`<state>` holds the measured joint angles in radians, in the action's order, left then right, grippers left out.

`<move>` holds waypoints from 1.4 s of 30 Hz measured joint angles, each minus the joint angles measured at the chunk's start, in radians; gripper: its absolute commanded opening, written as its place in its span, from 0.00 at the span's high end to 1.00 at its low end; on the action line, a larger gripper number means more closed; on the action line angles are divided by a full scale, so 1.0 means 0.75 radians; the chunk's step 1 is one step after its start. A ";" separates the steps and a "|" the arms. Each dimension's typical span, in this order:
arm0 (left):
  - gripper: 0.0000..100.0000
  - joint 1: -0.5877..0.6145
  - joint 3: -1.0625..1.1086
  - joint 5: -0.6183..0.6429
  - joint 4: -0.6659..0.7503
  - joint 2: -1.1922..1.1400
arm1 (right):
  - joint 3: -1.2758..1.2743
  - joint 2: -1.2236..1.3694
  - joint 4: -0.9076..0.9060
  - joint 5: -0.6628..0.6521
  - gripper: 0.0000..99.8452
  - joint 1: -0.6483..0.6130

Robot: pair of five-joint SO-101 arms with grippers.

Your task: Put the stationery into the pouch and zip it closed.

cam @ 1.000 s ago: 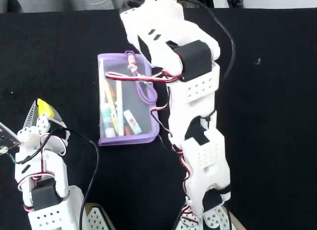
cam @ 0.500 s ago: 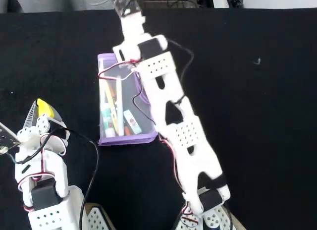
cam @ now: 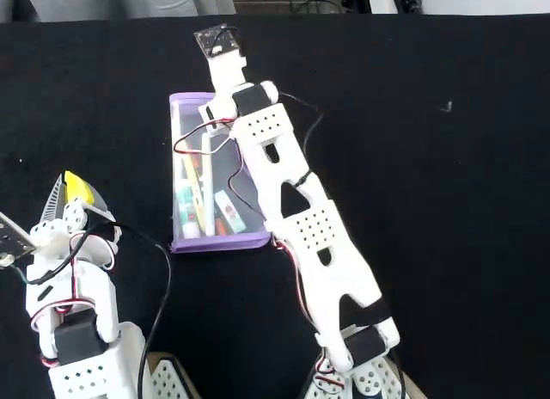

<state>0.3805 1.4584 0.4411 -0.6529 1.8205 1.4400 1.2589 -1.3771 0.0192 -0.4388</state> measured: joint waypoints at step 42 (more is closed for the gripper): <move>0.97 0.000 0.000 0.000 0.000 0.000 | 0.217 -0.751 -0.288 -0.068 0.99 0.076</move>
<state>0.3805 1.4584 0.4411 -0.6529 1.8205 1.6026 0.6958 -1.5934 -0.0315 -0.3821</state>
